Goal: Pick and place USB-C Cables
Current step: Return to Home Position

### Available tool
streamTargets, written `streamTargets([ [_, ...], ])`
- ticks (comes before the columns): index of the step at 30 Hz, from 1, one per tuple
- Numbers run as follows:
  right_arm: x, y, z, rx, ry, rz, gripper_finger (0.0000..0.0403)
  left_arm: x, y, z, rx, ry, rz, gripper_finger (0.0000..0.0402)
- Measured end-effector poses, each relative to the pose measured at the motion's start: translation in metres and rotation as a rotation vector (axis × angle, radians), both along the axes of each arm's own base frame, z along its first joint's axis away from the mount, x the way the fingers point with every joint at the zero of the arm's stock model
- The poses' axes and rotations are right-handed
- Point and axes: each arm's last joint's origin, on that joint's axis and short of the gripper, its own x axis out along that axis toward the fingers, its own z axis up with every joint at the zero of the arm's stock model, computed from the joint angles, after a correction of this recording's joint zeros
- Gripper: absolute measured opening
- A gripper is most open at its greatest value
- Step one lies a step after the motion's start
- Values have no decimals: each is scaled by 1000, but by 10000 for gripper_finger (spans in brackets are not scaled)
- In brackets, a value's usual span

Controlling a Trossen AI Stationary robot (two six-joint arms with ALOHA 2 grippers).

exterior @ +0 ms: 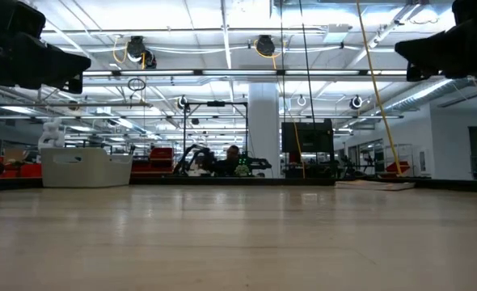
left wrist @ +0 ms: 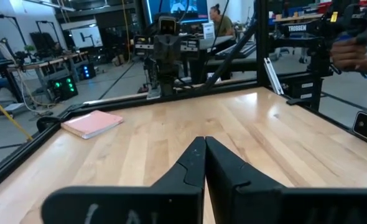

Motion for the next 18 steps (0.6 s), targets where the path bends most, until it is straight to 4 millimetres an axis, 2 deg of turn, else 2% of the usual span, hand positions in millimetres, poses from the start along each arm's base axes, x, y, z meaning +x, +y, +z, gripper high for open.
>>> streamTargets([
  [6,1,-2,-5,-26,49,-14,0,0,0,0,-7,-1,0,10],
  [18,2,-13,-4,-66,40,-47,0,0,0,0,-25,1,1,8],
])
